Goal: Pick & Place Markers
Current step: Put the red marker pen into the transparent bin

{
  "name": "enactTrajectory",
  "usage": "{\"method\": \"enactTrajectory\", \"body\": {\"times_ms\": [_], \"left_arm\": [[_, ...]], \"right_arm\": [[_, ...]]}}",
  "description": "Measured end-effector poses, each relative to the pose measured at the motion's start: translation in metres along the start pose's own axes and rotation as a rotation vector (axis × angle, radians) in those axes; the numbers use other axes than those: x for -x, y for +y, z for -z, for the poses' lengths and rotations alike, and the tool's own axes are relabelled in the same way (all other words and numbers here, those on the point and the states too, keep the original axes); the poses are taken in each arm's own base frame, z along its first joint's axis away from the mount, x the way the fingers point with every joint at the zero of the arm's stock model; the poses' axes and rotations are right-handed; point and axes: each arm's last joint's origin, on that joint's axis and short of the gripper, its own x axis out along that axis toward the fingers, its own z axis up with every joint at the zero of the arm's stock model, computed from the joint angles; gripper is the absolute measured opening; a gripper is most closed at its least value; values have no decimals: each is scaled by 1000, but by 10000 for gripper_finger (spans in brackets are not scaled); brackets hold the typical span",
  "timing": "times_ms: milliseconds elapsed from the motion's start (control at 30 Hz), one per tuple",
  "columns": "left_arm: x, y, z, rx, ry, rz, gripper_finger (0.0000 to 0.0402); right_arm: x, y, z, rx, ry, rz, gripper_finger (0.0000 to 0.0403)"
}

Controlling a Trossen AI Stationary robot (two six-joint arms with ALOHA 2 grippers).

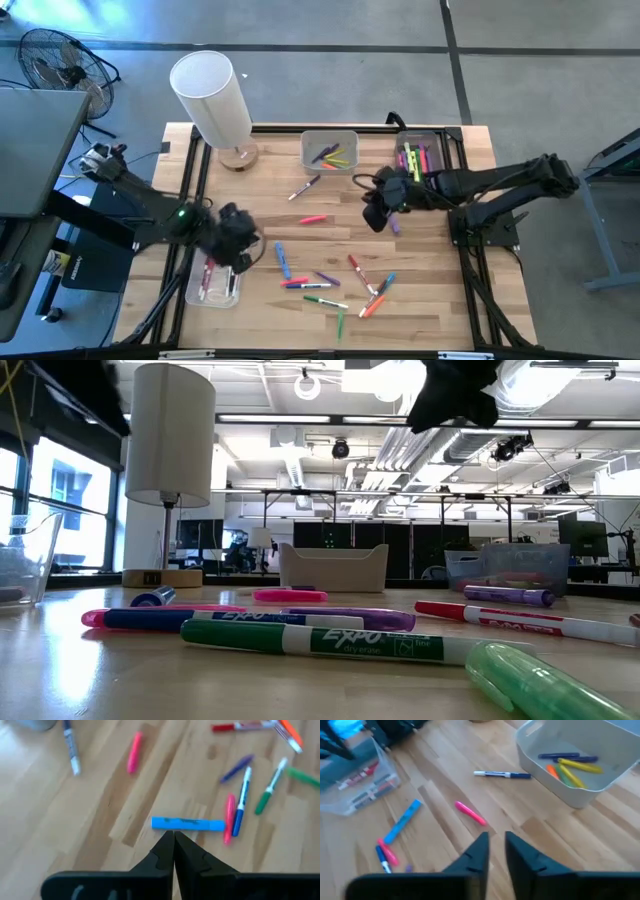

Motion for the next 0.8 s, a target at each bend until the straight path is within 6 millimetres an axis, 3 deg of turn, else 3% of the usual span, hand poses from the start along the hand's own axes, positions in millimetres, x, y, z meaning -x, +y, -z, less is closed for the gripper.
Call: {"method": "enactTrajectory", "body": {"times_ms": [67, 167, 333, 600, 800], "left_arm": [[-6, 8, -10, -65, 18, -1, 2], [-14, 23, -21, -134, 21, -60, 1], [5, 43, -32, -253, -62, 27, 1], [3, 77, -13, -278, -106, 145, 0], [-6, 85, -3, -294, -59, 175, 0]], "right_arm": [[0, 8, 4, -14, -17, -14, 20], [-7, 24, 12, -55, -32, -37, 9], [-28, 62, 21, -81, 47, 36, 3], [-68, 118, 20, -92, 315, 278, 1], [-98, 137, 42, -180, 521, 444, 1]]}}
